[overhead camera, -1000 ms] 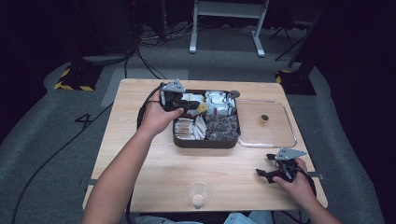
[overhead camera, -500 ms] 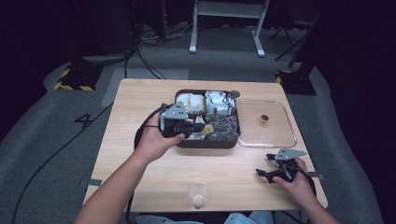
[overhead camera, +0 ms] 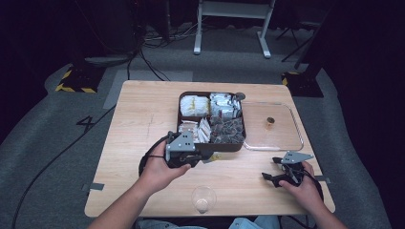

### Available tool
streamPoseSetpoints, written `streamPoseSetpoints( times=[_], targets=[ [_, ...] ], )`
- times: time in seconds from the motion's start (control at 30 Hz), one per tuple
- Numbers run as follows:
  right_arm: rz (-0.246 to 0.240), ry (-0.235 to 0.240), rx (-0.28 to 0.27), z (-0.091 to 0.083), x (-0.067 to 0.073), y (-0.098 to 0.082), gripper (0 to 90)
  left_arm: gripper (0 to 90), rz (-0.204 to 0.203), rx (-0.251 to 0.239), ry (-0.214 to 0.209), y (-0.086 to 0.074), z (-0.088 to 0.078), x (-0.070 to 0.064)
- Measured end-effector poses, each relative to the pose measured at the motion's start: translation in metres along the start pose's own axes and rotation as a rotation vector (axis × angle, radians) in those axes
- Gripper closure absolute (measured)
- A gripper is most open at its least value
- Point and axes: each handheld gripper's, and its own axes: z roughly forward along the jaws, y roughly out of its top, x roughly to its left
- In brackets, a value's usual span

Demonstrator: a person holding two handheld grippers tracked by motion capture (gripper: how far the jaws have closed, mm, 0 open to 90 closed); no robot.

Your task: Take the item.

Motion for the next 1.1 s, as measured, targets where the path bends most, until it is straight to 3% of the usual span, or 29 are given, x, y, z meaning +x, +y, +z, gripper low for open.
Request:
streamPoseSetpoints(
  times=[0.23, 0.5, 1.1],
  targets=[
    [0.0, 0.0, 0.0, 0.0, 0.0, 0.0, 15.4, 90.0, 0.02, -0.003, -0.036, -0.01, 0.002, -0.022],
    [0.0, 0.0, 0.0, 0.0, 0.0, 0.0, 15.4, 90.0, 0.01, 0.007, -0.074, -0.025, 0.003, -0.043],
    [0.0, 0.0, 0.0, 0.0, 0.0, 0.0, 15.4, 90.0, -0.014, 0.002, -0.086, -0.047, 0.003, -0.054]
  ],
)
